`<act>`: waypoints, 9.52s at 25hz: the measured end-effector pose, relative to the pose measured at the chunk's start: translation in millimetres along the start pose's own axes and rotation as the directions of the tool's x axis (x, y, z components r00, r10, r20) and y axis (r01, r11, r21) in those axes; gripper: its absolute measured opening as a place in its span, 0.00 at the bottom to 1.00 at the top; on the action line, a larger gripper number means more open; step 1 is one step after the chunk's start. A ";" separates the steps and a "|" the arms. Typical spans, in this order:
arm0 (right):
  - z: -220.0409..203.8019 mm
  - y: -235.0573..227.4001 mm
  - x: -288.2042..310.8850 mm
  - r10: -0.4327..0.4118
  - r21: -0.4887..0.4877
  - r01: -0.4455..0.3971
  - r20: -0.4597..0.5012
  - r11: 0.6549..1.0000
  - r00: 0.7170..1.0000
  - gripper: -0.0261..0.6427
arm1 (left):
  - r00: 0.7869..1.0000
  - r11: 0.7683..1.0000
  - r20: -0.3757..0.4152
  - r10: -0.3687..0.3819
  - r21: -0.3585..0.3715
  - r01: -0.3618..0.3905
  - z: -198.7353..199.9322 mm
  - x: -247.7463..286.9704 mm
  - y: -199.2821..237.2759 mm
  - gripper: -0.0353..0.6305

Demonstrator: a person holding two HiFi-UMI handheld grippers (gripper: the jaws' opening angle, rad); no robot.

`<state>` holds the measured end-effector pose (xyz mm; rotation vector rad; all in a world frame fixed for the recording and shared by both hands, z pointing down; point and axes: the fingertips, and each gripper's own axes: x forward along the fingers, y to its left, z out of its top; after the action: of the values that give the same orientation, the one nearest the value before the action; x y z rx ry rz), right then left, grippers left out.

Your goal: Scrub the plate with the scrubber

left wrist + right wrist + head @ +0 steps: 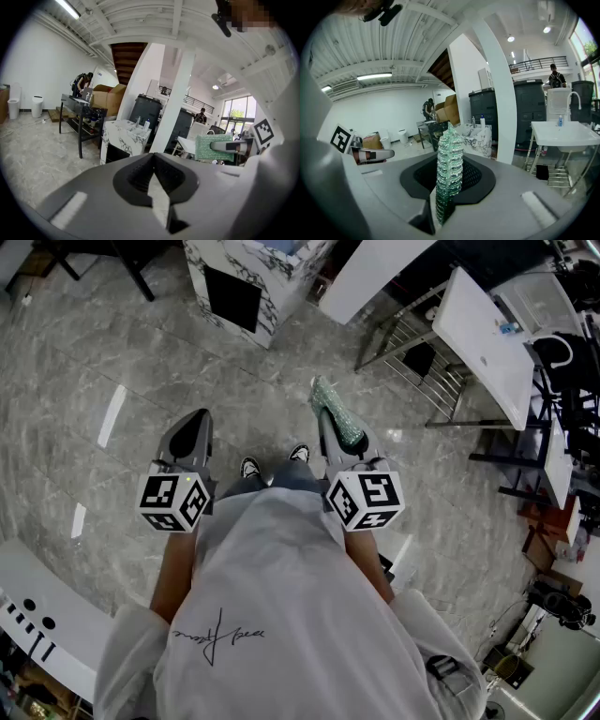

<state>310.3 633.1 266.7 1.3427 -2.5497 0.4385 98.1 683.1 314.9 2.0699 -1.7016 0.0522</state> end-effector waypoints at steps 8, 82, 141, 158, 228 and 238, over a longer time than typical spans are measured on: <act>-6.0 2.8 -4.2 0.000 0.016 0.000 -0.032 1.000 1.000 0.13 | 0.999 0.999 -0.009 -0.031 -0.014 0.031 -5.3 -4.6 -10.4 0.13; 117.6 -141.8 433.4 0.131 0.174 -0.106 -0.142 0.979 0.981 0.13 | 0.987 0.997 -0.139 -0.083 -0.002 0.083 182.4 415.4 153.3 0.13; 142.3 -117.5 683.4 0.144 0.222 -0.051 -0.428 0.974 0.892 0.14 | 0.820 0.923 -0.495 -0.287 0.086 0.374 209.4 696.7 323.0 0.13; 78.9 -150.9 723.1 0.275 0.286 -0.124 -0.582 0.950 0.765 0.14 | 0.678 0.944 -0.724 -0.125 0.124 0.306 111.9 755.1 344.8 0.14; -54.3 -184.9 829.1 0.308 0.351 -0.049 -0.735 0.935 0.605 0.14 | 0.431 0.942 -0.852 -0.297 -0.188 0.279 3.1 759.3 347.5 0.17; -50.3 -206.0 833.0 0.241 0.290 -0.024 -0.743 0.957 0.625 0.14 | 0.425 0.941 -0.853 -0.304 -0.198 0.276 2.6 759.3 346.2 0.17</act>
<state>21.5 -93.7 623.4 0.7445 -1.8751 1.1308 -48.7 -62.4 659.8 1.7443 -0.6627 0.8387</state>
